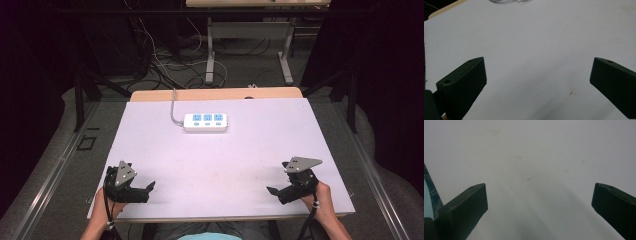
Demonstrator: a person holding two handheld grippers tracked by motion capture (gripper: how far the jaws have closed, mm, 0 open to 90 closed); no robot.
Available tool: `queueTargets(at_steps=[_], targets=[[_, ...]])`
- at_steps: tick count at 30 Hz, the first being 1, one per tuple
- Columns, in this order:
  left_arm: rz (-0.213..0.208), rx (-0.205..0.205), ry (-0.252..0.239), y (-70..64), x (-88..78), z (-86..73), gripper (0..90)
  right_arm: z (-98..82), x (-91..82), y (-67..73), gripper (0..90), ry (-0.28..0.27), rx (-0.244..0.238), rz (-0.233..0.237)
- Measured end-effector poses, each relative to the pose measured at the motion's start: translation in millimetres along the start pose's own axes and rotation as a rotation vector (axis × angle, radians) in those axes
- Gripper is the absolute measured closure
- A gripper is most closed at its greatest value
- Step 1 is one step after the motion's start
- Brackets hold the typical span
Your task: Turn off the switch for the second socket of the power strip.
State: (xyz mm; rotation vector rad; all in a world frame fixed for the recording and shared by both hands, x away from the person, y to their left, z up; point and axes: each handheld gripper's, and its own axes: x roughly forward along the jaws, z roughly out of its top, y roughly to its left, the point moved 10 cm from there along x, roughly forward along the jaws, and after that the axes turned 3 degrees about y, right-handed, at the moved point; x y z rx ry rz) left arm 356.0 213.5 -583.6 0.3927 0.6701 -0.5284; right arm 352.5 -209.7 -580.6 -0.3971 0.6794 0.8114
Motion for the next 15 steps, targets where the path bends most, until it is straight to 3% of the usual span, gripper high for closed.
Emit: queueTargets(at_steps=[10, 15], targets=[[0.010, 0.014, 0.006, 1.6, -1.0, 1.2, 0.5, -0.2, 1.3, -0.7, 0.0, -0.003, 0.011, -0.010], [0.002, 0.001, 0.003, -1.1, -0.4, 2.8, 0.5, -0.3, 0.1, 1.1, 0.0, -0.006, 0.014, 0.000]])
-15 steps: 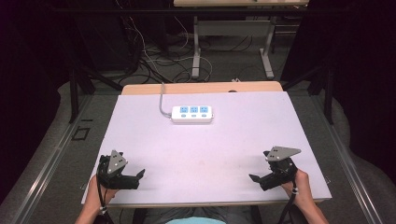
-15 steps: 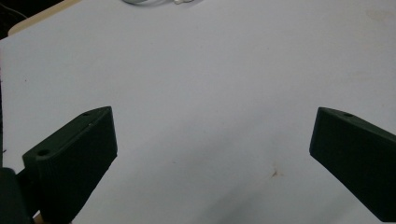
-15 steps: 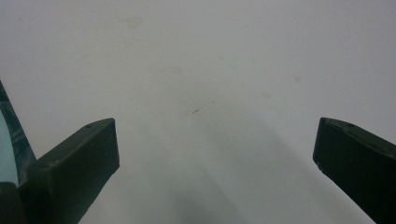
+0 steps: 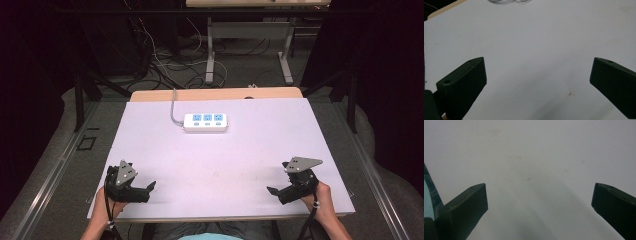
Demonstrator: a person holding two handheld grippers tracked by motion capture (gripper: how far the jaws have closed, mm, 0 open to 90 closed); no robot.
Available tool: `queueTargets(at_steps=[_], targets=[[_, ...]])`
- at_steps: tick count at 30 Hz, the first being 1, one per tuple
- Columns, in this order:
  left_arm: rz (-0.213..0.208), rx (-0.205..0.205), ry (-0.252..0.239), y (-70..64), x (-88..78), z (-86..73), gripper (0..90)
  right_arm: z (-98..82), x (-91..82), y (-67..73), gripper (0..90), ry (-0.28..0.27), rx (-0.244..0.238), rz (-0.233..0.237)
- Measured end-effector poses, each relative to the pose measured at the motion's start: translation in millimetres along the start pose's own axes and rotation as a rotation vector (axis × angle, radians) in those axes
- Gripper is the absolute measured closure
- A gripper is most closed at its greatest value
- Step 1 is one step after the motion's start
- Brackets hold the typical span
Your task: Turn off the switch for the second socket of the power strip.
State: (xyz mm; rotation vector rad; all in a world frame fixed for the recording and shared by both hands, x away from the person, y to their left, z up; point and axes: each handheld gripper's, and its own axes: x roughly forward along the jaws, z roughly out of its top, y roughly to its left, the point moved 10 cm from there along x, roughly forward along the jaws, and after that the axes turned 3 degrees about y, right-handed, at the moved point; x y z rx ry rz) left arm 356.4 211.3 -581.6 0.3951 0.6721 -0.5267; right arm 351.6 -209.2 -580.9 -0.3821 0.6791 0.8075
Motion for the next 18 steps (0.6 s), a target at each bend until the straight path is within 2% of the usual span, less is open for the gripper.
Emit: queueTargets(at_steps=[4, 5, 11, 18], targets=[[0.009, 0.005, -0.002, 1.2, 1.0, 1.9, 0.4, 0.6, 1.4, -1.7, 0.0, -0.002, 0.009, -0.013], [0.015, 0.018, 0.003, 3.2, 0.8, 2.5, 0.3, 0.9, 1.2, -2.8, 0.0, -0.003, 0.004, -0.007], [-0.002, -0.008, -0.004, 3.5, 1.7, 7.7, 0.1, 0.4, 1.3, -3.8, 0.0, -0.004, 0.016, -0.011], [0.018, -0.002, 0.000, 6.6, 5.6, 15.4, 0.1, 0.3, 1.3, -3.0, 0.0, 0.006, 0.013, -0.006]])
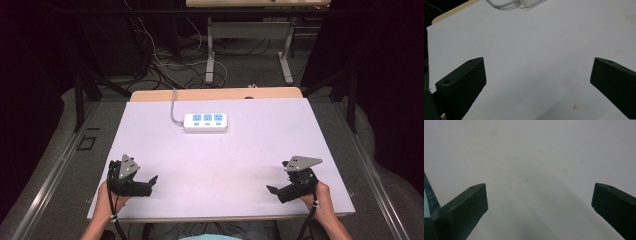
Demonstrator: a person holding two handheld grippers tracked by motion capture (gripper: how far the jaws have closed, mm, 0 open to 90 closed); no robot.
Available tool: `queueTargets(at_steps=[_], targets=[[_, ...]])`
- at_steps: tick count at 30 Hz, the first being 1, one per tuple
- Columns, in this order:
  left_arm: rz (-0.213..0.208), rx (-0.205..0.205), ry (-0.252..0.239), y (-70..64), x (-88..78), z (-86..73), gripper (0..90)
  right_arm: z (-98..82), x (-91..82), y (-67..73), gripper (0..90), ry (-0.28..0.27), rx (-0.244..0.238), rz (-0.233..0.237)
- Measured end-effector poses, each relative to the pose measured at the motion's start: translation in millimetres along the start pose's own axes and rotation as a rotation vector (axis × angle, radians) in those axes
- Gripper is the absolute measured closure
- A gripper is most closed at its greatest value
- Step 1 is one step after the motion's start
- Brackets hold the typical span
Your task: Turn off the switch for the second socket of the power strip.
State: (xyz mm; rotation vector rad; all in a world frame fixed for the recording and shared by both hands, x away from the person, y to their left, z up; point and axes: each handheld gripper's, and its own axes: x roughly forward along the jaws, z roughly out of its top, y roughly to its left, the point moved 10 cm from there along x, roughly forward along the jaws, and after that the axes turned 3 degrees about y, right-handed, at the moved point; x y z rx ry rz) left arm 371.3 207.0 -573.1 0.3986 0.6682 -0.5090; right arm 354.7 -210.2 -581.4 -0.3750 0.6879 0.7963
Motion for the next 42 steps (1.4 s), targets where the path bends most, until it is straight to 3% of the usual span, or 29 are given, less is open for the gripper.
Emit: queueTargets(at_steps=[8, 17, 42], targets=[[0.014, -0.017, -0.004, 3.1, 11.6, 10.9, 0.1, 0.7, 0.4, -0.3, 0.0, -0.004, 0.002, -0.006], [0.006, 0.023, 0.017, 0.8, 27.8, 21.9, 0.1, -0.1, 1.2, 0.0, 0.0, 0.004, 0.000, 0.001], [-0.003, 0.047, 0.039, 3.6, 59.5, 43.2, 0.2, -1.1, 2.0, 0.9, 0.0, 0.011, -0.006, 0.008]])
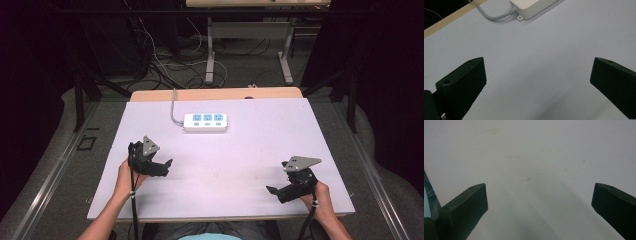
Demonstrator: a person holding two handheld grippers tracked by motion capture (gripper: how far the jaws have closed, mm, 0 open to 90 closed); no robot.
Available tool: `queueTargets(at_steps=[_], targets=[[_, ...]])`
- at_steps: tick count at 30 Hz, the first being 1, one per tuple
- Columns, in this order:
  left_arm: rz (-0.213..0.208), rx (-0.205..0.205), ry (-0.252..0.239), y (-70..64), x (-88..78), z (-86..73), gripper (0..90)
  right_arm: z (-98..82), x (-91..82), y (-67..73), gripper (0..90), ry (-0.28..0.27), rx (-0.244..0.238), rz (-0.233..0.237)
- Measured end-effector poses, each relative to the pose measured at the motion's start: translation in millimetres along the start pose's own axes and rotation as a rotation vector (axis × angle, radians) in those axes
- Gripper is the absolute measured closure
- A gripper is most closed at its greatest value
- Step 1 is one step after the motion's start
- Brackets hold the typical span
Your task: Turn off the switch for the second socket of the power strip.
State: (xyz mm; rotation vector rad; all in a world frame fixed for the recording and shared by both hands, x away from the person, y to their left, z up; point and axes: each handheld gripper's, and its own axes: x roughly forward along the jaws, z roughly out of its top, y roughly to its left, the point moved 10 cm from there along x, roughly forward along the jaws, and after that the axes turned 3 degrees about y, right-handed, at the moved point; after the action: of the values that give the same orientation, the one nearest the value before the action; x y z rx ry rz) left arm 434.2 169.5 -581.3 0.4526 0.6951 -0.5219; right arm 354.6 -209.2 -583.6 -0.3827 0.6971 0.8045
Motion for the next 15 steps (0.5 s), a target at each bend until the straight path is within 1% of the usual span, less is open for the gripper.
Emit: queueTargets(at_steps=[1, 2, 3, 5, 6, 8, 10, 11, 12, 14, 15], targets=[[0.001, 0.005, 0.000, 0.5, 1.7, 1.5, 0.3, 1.0, 0.2, -0.4, 0.0, -0.004, -0.012, 0.000], [-0.006, 0.004, 0.001, -0.3, 3.4, 3.1, 0.3, 0.2, -0.4, 1.1, 0.0, 0.007, -0.003, 0.004], [-0.005, 0.007, 0.000, -0.3, 5.1, 5.1, 0.3, 1.5, 0.6, 0.8, 0.0, -0.004, -0.005, -0.002], [-0.008, 0.012, -0.003, -0.9, 8.8, 9.3, 0.3, 1.4, 0.7, 0.9, 0.0, 0.001, -0.017, 0.000], [-0.008, 0.017, -0.001, -1.1, 10.3, 10.8, 0.3, 0.6, 0.6, 1.9, 0.0, 0.005, -0.005, -0.001], [-0.013, 0.022, 0.001, -1.8, 13.3, 13.2, 0.3, 0.2, 0.4, 2.2, 0.0, 0.006, -0.005, 0.000], [-0.012, 0.023, -0.003, -1.6, 15.5, 15.7, 0.2, 0.6, 0.5, 1.6, 0.0, 0.003, -0.010, 0.001], [-0.015, 0.020, 0.004, -1.6, 16.1, 16.1, 0.3, 0.3, 0.5, 2.3, 0.0, 0.006, -0.004, 0.001], [-0.011, 0.023, -0.002, -0.5, 17.2, 17.8, 0.3, 0.4, 0.4, 1.7, 0.0, 0.005, -0.011, -0.003], [-0.020, 0.021, 0.000, -0.1, 19.7, 19.6, 0.3, 1.1, 1.4, 2.1, 0.0, -0.003, -0.010, 0.000], [-0.024, 0.013, 0.000, 0.0, 20.6, 20.8, 0.3, 0.6, 1.0, 2.3, 0.1, 0.003, -0.008, 0.003]])
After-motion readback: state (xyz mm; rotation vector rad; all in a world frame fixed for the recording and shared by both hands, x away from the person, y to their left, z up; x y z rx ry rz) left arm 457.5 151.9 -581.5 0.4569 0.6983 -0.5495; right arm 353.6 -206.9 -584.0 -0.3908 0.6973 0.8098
